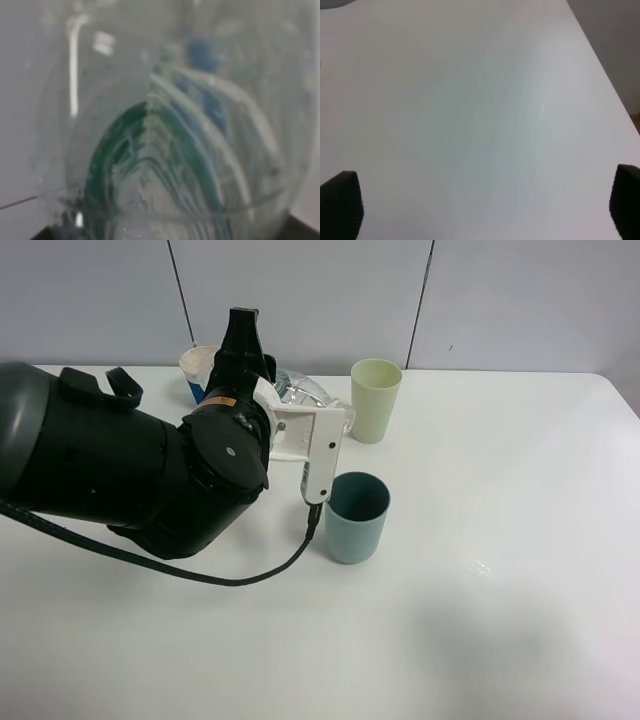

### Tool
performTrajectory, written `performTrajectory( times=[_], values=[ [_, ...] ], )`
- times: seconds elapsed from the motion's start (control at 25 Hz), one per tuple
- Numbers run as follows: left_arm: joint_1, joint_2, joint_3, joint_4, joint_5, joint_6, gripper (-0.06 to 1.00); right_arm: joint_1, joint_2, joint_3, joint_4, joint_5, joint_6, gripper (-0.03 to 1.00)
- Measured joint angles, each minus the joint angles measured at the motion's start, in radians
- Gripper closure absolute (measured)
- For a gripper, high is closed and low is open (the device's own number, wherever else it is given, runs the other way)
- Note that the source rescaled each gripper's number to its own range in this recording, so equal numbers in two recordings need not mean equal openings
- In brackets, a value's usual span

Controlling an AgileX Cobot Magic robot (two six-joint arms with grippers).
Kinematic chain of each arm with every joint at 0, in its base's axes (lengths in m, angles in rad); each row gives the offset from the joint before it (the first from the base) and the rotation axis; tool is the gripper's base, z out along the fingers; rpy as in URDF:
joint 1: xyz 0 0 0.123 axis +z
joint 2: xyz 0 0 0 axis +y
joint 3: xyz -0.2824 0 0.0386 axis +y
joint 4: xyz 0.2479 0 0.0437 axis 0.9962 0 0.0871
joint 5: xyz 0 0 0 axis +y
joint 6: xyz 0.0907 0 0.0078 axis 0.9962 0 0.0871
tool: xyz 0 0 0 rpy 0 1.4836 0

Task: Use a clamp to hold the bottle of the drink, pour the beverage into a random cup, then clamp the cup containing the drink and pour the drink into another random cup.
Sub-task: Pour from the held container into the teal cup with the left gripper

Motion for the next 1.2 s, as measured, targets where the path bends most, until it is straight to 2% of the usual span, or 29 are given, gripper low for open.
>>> performTrajectory(
  times=[0.72, 1.2],
  values=[
    [0.000, 0.000, 0.000, 0.012, -0.001, 0.178, 0.92, 0.000, 0.000, 0.000, 0.000, 0.000, 0.000, -0.03],
    [0.000, 0.000, 0.000, 0.074, -0.024, 0.193, 0.92, 0.000, 0.000, 0.000, 0.000, 0.000, 0.000, -0.03]
  ],
)
